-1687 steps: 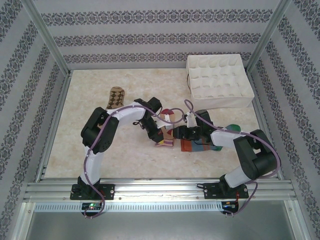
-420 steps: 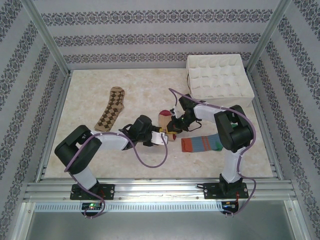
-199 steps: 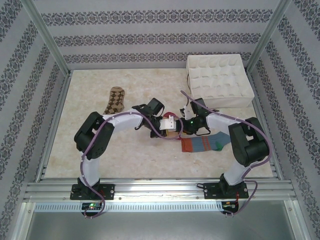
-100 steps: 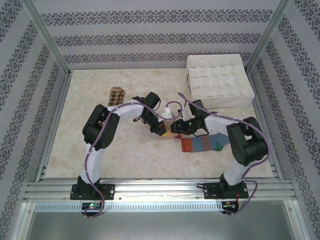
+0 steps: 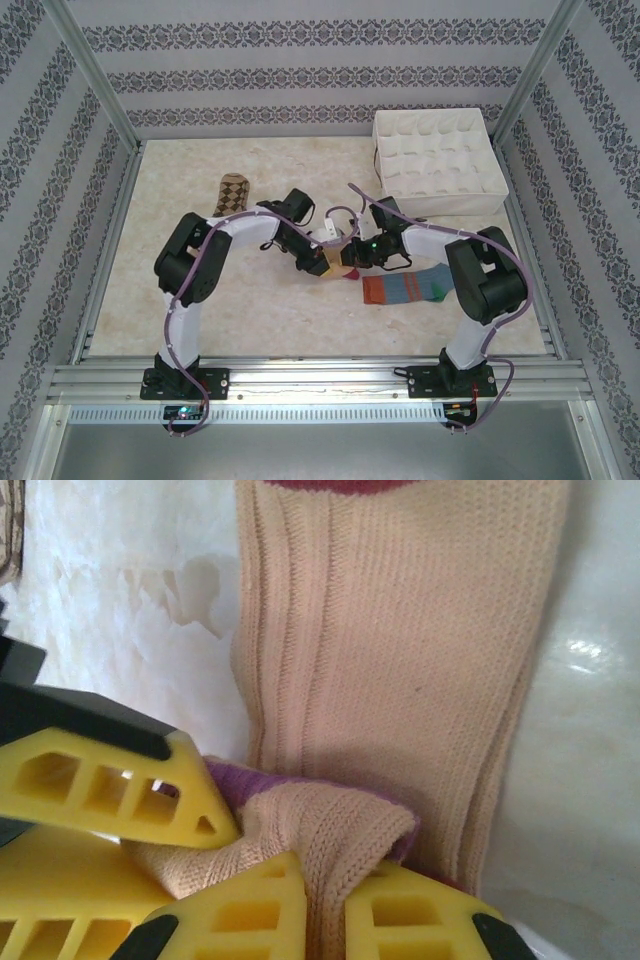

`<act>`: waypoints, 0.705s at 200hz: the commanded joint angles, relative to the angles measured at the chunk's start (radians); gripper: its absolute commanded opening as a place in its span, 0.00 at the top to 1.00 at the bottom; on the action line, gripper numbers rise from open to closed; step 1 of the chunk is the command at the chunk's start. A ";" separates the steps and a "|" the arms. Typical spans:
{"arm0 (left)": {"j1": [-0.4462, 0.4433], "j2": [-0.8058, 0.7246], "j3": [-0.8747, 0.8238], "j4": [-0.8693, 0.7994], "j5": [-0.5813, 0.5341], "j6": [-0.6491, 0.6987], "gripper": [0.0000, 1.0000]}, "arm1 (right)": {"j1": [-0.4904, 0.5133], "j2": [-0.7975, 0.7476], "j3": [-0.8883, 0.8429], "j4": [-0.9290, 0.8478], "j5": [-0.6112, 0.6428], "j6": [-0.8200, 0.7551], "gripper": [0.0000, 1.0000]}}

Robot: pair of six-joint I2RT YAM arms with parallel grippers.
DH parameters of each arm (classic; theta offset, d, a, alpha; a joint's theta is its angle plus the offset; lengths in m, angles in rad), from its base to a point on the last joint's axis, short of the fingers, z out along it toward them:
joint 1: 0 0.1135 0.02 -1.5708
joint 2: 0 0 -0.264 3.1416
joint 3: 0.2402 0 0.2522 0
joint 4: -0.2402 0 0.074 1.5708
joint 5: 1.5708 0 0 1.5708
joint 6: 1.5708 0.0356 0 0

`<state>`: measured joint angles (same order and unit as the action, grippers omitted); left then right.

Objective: Roll the socks

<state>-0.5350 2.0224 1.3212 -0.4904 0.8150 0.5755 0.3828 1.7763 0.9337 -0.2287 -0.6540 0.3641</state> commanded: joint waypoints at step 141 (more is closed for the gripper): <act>-0.261 -0.370 -0.671 0.992 -0.695 0.417 0.52 | 0.011 0.155 0.085 -0.251 0.146 -0.008 0.93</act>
<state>-0.7525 1.6146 0.6514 0.3485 0.2691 0.8654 0.3950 1.8557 1.0512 -0.3782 -0.6464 0.3637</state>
